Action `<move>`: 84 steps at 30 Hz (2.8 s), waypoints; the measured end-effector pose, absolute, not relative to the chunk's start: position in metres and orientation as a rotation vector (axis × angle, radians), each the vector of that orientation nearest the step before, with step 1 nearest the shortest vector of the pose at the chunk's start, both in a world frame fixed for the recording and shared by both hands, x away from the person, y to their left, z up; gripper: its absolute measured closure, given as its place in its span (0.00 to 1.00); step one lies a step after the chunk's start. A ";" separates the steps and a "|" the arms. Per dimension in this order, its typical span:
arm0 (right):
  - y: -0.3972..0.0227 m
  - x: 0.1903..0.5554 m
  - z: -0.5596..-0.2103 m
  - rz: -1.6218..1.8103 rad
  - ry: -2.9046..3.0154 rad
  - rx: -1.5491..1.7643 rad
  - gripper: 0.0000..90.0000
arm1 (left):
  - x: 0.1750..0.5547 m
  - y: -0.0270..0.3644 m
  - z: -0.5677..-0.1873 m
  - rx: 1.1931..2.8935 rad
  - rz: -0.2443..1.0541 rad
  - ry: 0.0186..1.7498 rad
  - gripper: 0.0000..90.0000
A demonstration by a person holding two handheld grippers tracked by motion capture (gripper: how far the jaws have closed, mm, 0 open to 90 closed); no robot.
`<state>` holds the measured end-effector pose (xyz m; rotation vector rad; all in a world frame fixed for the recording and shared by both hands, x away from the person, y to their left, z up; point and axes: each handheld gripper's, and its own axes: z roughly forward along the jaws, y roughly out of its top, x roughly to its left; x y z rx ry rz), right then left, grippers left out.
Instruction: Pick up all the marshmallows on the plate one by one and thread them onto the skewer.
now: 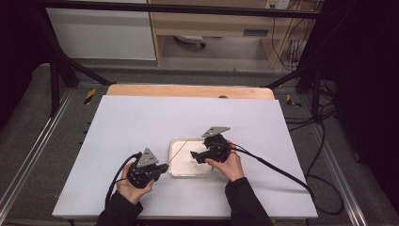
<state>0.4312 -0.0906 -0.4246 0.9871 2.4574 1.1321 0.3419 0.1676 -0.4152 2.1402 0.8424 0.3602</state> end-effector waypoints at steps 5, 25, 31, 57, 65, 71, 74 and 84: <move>-0.081 0.434 -0.434 1.116 2.486 0.982 0.30 | 0.342 0.166 -0.416 2.143 0.359 0.844 0.98; -0.078 0.435 -0.448 1.037 2.499 0.915 0.62 | 0.343 0.165 -0.418 2.158 0.353 0.835 0.98; -0.077 0.433 -0.448 1.051 2.516 0.917 0.71 | 0.342 0.164 -0.418 2.160 0.353 0.834 0.98; -0.094 0.430 -0.424 1.253 2.491 1.073 0.80 | 0.339 0.163 -0.417 2.148 0.359 0.808 0.98; -0.115 0.423 -0.407 1.446 2.458 1.131 0.80 | 0.337 0.162 -0.417 2.139 0.367 0.791 0.98; -0.132 0.418 -0.396 1.594 2.409 1.165 0.80 | 0.335 0.159 -0.417 2.133 0.370 0.765 0.98; -0.140 0.415 -0.388 1.685 2.377 1.168 0.80 | 0.333 0.158 -0.417 2.126 0.371 0.752 0.98; -0.153 0.409 -0.369 1.920 2.298 1.174 0.81 | 0.327 0.152 -0.415 2.108 0.376 0.708 0.98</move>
